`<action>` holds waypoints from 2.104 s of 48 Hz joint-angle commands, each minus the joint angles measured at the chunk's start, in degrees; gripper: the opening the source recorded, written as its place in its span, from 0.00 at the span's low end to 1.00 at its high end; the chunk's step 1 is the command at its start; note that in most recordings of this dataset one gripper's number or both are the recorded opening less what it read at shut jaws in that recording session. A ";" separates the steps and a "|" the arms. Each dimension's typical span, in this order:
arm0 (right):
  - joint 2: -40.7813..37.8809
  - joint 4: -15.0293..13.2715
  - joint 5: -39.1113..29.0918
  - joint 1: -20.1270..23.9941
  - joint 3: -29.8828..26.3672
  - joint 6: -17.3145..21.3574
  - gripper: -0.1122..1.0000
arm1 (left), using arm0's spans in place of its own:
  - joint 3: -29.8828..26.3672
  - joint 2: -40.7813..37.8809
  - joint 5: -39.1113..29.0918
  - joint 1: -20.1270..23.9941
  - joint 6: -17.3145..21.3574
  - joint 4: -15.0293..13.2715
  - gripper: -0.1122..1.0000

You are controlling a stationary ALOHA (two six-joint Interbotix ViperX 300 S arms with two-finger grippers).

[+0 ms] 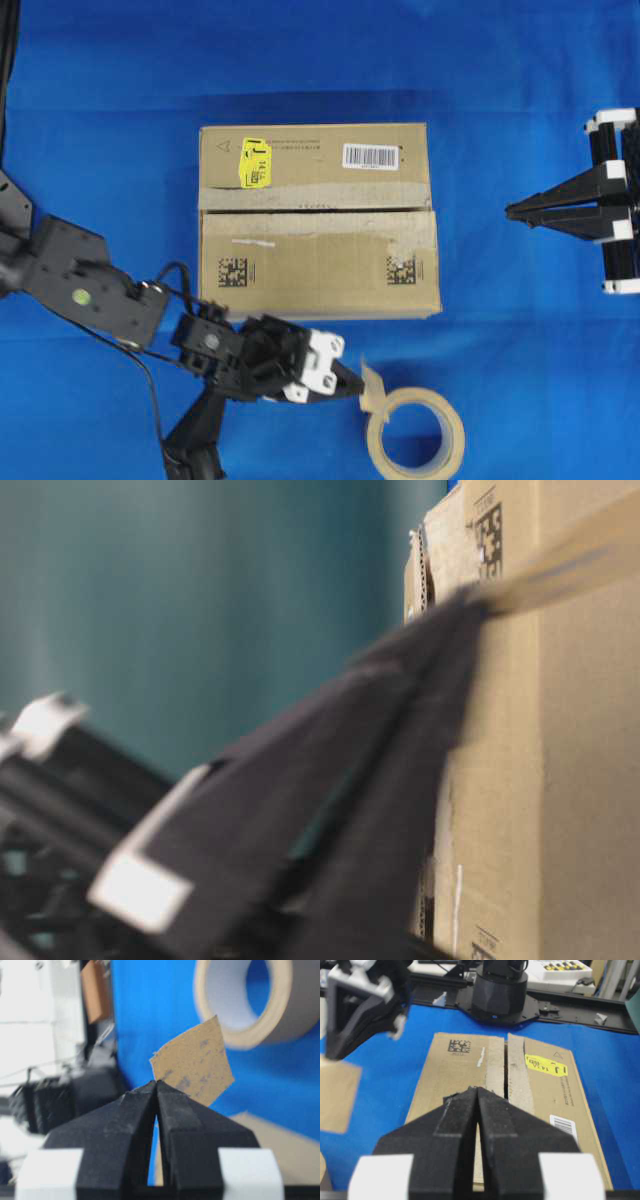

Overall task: Apply tape along the seams of the closed cardboard box to seal it securely.
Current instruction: 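Carry the tape strip over the box and lay it across the seam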

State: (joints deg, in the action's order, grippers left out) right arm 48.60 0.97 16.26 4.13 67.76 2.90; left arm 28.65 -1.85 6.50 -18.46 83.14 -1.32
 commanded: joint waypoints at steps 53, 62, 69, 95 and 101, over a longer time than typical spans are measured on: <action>0.09 -0.18 0.97 -2.37 -1.41 -0.88 0.11 | 6.68 11.43 -1.05 20.48 7.91 0.09 0.10; 0.00 -0.18 0.88 -2.64 -1.41 -0.97 0.11 | 7.82 11.51 -4.13 19.78 7.21 -0.09 0.10; -0.18 -0.18 0.97 -2.64 -1.32 -0.97 0.11 | 9.67 11.43 -6.77 19.16 7.03 -0.18 0.10; -4.04 -0.18 5.19 -2.55 -1.93 -0.70 0.11 | 12.48 11.51 -11.69 19.51 7.12 -0.18 0.10; -5.89 -0.09 6.15 -2.64 -2.81 -0.44 0.11 | 12.48 11.43 -11.69 19.60 7.12 -0.26 0.10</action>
State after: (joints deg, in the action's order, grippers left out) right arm 43.77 0.88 21.18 1.58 66.97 2.29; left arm 41.57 8.44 -5.36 0.97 90.35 -1.41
